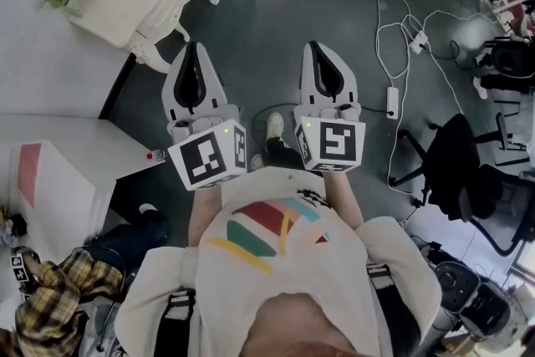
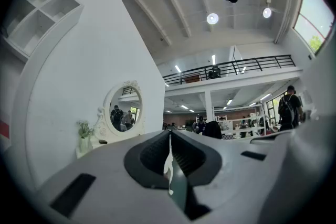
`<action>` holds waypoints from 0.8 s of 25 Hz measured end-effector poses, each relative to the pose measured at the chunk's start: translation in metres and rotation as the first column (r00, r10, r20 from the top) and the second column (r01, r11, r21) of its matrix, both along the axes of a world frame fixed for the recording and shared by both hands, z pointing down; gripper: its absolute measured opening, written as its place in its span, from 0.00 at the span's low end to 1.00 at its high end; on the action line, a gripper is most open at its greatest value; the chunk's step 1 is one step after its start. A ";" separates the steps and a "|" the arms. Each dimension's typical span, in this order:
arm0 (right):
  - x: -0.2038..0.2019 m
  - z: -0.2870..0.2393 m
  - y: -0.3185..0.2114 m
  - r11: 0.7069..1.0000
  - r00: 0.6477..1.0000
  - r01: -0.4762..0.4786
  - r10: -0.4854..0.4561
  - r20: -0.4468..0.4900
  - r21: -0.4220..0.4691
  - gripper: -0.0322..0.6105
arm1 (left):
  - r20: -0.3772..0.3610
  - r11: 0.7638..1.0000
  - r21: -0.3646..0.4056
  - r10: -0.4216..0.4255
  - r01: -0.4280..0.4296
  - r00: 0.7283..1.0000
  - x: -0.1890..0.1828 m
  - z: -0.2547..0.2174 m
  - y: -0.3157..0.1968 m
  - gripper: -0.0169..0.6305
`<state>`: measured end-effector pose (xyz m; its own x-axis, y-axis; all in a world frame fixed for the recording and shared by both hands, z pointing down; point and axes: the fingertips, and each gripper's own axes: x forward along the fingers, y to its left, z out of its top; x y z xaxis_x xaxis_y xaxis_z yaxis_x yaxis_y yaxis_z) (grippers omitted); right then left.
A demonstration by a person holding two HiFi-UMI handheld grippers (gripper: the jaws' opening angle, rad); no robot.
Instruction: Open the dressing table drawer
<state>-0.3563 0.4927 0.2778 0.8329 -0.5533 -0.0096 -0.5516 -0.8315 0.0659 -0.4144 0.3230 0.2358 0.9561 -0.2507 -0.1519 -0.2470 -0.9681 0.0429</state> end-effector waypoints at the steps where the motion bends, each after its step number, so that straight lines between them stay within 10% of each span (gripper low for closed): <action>1: 0.002 0.001 0.000 1.000 1.000 -0.001 0.001 0.001 -0.001 0.05 | 0.012 1.000 -0.004 -0.004 0.004 1.000 0.002 0.000 0.000 0.04; 20: 0.054 0.018 -0.013 1.000 0.998 0.030 -0.030 0.053 0.007 0.05 | 0.086 0.999 -0.027 -0.016 0.018 0.996 0.057 0.021 -0.013 0.05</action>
<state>-0.3026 0.4795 0.2958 0.8155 -0.5780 0.0307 -0.5787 -0.8149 0.0311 -0.3578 0.3097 0.2570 0.9608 -0.2702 -0.0624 -0.2676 -0.9624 0.0476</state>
